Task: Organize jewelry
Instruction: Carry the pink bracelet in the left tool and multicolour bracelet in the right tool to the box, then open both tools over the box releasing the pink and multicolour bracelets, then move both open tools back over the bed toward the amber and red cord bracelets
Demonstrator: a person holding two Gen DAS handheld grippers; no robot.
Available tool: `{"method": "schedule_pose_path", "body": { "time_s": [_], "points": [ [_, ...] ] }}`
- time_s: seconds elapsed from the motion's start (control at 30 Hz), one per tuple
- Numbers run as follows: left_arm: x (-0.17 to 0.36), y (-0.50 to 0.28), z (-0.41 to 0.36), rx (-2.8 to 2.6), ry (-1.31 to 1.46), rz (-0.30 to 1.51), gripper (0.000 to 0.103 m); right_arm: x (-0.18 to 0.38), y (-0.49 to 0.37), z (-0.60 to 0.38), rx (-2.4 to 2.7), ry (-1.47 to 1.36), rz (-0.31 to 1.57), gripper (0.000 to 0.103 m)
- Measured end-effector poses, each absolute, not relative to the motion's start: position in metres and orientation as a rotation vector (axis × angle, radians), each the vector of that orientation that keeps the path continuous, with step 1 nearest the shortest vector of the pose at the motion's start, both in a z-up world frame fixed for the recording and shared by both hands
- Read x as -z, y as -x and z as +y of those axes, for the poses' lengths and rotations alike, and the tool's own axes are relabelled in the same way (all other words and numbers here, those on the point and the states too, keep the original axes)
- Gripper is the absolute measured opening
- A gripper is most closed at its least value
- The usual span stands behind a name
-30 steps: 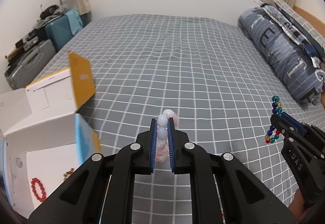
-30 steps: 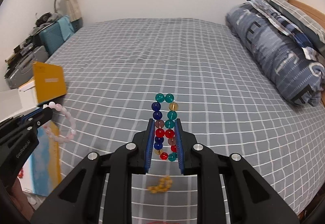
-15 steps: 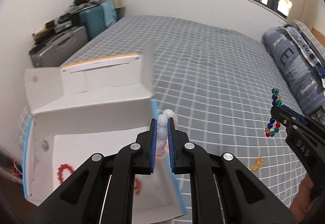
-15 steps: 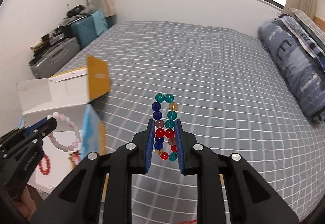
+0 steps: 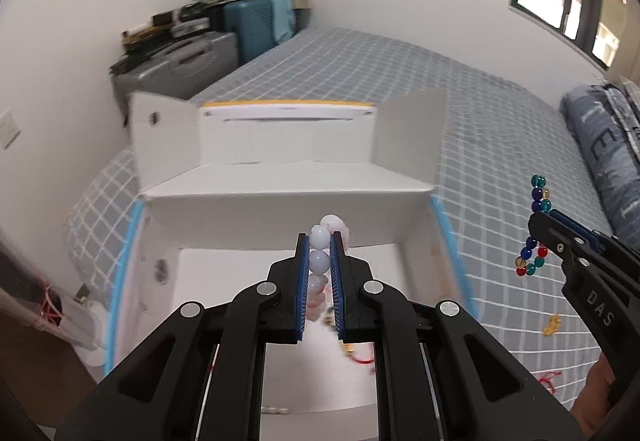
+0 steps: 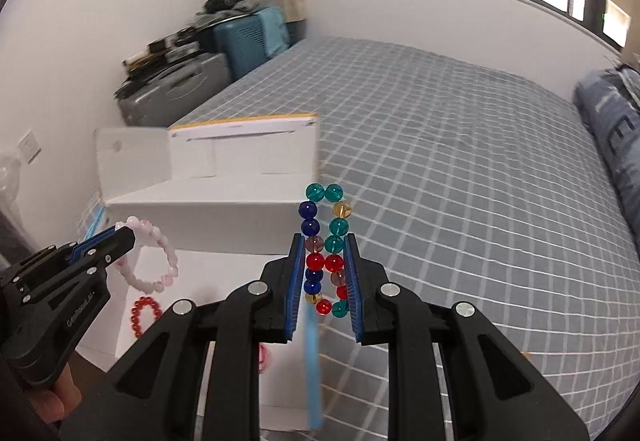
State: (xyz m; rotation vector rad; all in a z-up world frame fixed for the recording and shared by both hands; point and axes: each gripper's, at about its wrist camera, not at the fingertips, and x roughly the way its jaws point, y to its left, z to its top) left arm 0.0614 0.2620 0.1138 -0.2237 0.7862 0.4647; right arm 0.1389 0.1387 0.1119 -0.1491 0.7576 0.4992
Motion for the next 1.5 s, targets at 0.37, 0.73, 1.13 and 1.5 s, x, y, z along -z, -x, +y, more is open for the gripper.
{"method": "schedule_pose_path", "body": {
  "time_s": [0.37,0.73,1.13,1.5],
  "points": [
    [-0.075,-0.052,0.327,-0.552,0.274,0.881,0.01,-0.061,-0.139,0.209,-0.586,0.228,0.853,0.019],
    [-0.03,-0.065,0.357,-0.584,0.297,1.009,0.01,-0.014,-0.153,0.245,-0.603,0.283,1.002,0.01],
    [-0.011,-0.069,0.368,-0.614,0.309,1.078,0.018,0.005,-0.155,0.252,-0.616,0.296,1.08,0.034],
    [-0.044,-0.054,0.369,-0.682,0.286,0.966,0.078,-0.011,-0.148,0.249,-0.638,0.265,1.04,0.072]
  ]
}}
